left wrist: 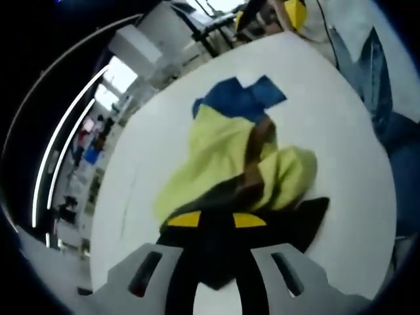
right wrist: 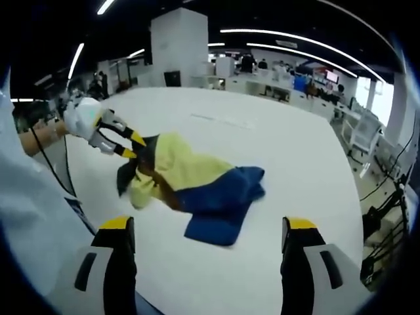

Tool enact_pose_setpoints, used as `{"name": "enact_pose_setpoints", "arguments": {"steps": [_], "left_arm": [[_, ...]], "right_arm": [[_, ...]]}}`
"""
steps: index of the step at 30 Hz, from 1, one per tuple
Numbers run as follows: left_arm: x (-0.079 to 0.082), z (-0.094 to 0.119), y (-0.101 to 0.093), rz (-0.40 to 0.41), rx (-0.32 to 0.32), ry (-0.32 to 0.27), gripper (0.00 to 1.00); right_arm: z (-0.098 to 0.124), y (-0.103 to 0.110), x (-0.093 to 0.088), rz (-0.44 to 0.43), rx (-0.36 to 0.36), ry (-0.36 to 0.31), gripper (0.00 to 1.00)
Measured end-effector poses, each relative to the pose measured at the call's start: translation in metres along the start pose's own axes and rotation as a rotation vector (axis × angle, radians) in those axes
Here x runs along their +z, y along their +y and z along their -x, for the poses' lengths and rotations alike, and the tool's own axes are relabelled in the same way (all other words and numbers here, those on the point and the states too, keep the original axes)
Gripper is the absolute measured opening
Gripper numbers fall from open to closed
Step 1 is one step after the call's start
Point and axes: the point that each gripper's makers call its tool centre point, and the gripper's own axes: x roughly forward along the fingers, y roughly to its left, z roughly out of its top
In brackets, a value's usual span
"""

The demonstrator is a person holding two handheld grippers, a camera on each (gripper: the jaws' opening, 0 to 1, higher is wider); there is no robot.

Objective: Fold the garment on the visible template until the final outline fits inside the template.

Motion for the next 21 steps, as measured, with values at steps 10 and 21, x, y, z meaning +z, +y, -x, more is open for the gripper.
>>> {"name": "enact_pose_setpoints", "arguments": {"steps": [10, 21], "left_arm": [[0.002, 0.002, 0.000, 0.006, 0.025, -0.009, 0.03], [0.006, 0.002, 0.001, 0.045, 0.035, -0.025, 0.00]], "right_arm": [[-0.013, 0.015, 0.000, 0.061, 0.050, -0.009, 0.81], [-0.039, 0.030, -0.006, 0.208, 0.116, -0.017, 0.63]]}}
